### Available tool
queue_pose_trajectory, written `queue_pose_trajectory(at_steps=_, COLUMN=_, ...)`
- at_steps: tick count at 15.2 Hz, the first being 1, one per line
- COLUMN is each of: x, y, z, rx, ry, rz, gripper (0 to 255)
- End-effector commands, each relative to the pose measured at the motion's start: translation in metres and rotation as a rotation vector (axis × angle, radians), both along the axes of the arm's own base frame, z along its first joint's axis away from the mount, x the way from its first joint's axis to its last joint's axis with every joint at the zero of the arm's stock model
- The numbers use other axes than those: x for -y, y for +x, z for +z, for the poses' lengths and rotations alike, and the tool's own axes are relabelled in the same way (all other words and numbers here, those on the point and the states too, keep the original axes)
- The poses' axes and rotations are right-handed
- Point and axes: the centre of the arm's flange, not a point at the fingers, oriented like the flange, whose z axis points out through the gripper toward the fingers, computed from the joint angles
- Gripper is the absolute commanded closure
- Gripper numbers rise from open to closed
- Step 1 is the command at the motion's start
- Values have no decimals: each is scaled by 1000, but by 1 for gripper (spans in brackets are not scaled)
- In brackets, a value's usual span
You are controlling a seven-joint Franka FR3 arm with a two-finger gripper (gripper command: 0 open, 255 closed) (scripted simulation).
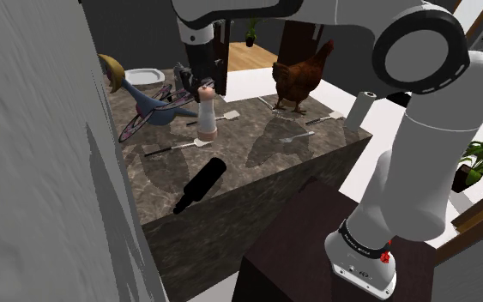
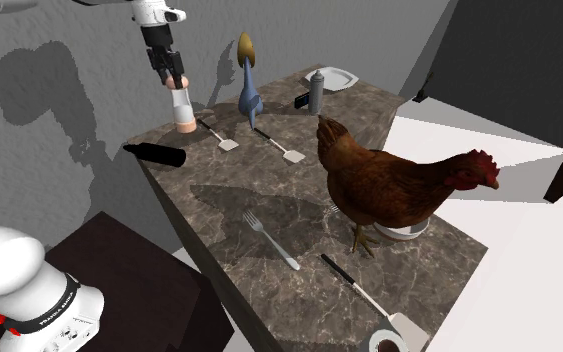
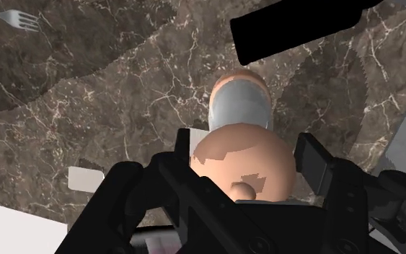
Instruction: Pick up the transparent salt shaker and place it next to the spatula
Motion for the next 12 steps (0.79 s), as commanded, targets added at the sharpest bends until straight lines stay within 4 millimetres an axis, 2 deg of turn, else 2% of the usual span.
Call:
queue_pose_trajectory(at_steps=1, x=-23, y=8, z=-8, rx=0, ry=0, rz=-1, gripper=255)
queue_pose_trajectory(at_steps=12, x=-160, y=44, z=-41, rx=0, ry=0, rz=-1, gripper=255)
